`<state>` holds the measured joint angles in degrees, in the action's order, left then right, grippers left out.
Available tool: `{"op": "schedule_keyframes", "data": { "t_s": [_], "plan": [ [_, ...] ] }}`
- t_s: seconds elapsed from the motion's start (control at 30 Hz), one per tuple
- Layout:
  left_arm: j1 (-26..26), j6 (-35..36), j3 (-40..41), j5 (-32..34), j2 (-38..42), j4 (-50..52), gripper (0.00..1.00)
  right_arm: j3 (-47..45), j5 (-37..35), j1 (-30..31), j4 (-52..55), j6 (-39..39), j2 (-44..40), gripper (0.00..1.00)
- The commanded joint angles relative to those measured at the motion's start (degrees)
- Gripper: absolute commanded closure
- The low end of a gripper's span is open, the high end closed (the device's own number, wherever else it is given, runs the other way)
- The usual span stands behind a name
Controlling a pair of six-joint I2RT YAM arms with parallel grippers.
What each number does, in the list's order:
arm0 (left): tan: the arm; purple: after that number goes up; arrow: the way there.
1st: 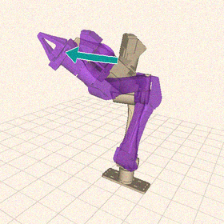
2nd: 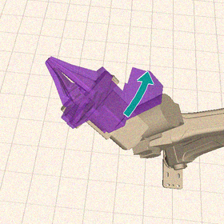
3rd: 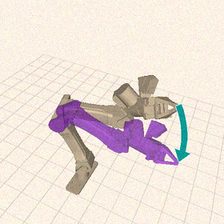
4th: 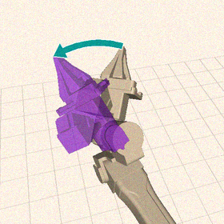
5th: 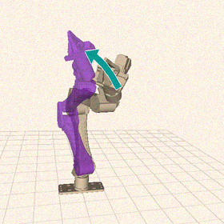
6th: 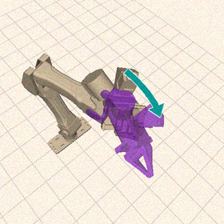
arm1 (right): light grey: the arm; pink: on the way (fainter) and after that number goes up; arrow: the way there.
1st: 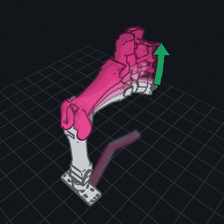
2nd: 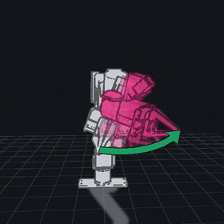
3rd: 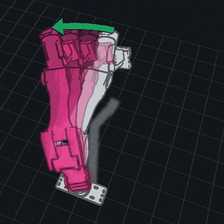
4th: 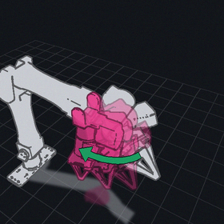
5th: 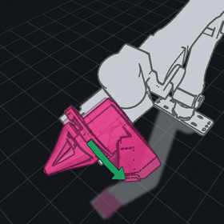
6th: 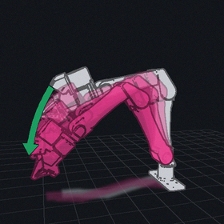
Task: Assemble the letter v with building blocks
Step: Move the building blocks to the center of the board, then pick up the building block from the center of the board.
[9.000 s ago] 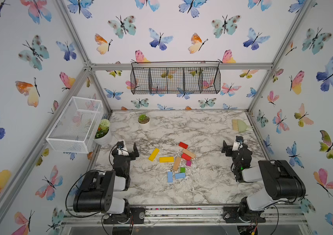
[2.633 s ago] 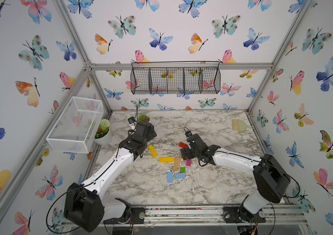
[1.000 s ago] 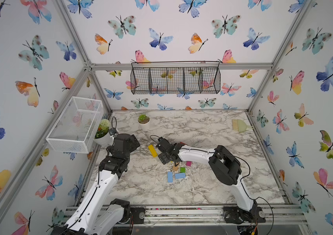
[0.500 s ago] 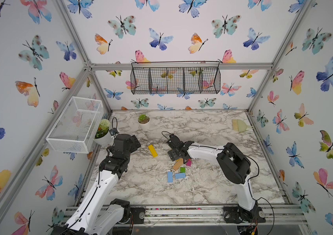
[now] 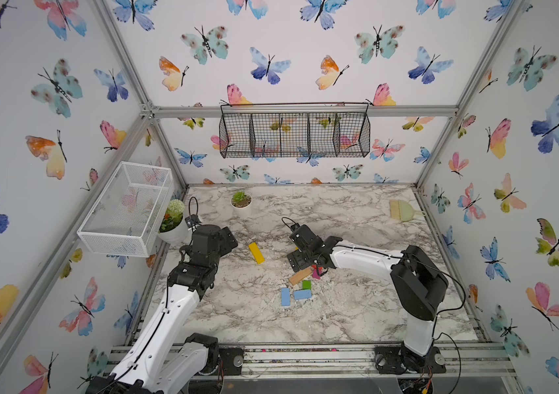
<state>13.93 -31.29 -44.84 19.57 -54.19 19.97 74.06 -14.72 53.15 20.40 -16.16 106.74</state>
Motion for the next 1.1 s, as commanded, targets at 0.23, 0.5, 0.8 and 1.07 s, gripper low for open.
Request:
{"op": "schedule_keyframes", "data": {
  "t_s": [0.23, 0.5, 0.8, 1.07],
  "plan": [
    [-0.4, 0.1, 0.1, -2.0, -0.8, -1.4, 0.02, -3.4, 9.0, 9.8, -1.8, -3.6, -0.1, 0.02],
    [-0.6, 0.2, 0.1, -2.0, -0.1, -1.2, 0.02, -4.7, 10.9, 14.2, -1.5, -5.5, 1.6, 0.01],
    [-0.6, 0.2, 0.2, -2.2, -0.1, -1.2, 0.02, -5.6, 13.3, 14.5, -1.3, -6.9, 2.8, 0.02],
    [-0.6, 0.3, 0.3, -2.1, -0.1, -1.2, 0.02, -5.8, 16.5, 14.6, -1.1, -7.2, 4.0, 0.04]
  ]
}}
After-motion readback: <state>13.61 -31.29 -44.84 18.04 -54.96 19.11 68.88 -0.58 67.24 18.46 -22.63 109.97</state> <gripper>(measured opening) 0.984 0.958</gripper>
